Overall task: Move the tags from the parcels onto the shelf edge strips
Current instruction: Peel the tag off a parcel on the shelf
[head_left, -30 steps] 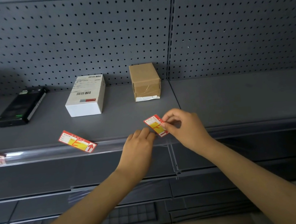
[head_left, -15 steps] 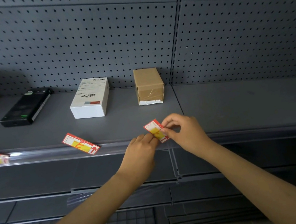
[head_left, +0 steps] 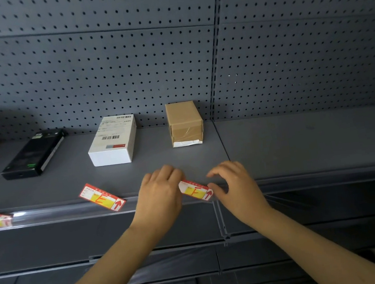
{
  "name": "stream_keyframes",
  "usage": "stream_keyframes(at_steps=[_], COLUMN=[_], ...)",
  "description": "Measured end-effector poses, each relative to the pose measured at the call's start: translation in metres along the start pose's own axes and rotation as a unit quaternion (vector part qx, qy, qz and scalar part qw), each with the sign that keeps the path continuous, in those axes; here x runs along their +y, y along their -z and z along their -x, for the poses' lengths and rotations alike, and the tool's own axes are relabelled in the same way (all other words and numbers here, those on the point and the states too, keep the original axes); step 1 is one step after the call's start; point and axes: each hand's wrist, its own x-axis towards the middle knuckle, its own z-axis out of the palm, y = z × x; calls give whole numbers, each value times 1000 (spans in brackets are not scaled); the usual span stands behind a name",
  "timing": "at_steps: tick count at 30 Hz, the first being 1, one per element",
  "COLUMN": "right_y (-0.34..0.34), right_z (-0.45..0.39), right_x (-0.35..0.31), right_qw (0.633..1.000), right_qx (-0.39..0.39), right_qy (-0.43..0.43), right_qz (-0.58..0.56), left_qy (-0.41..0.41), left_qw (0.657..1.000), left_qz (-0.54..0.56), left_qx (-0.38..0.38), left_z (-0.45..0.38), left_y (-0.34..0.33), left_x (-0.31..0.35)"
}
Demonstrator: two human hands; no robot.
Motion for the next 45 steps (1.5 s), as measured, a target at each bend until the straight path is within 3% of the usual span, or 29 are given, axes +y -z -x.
stream_keyframes(at_steps=[7,23,34,45], right_y=[-9,-1,3,-1], right_z=[11,1,-1,1], right_x=[-10,-15,-16,-19], right_qw=[998,989,979,979], right_qx=[-25,-56,-129,-125], right_qy=[-38,90,79,67], right_qz=[50,104,136,144], left_qy=[33,45,35,43], left_qw=[999,996,995,994], left_qz=[31,-38,-62,-69], left_qx=[-16,-63,-72,-78], left_z=[-10,7,11,17], left_y=[-4,-19,-24,-18], left_x=[-3,-11,-16,-15])
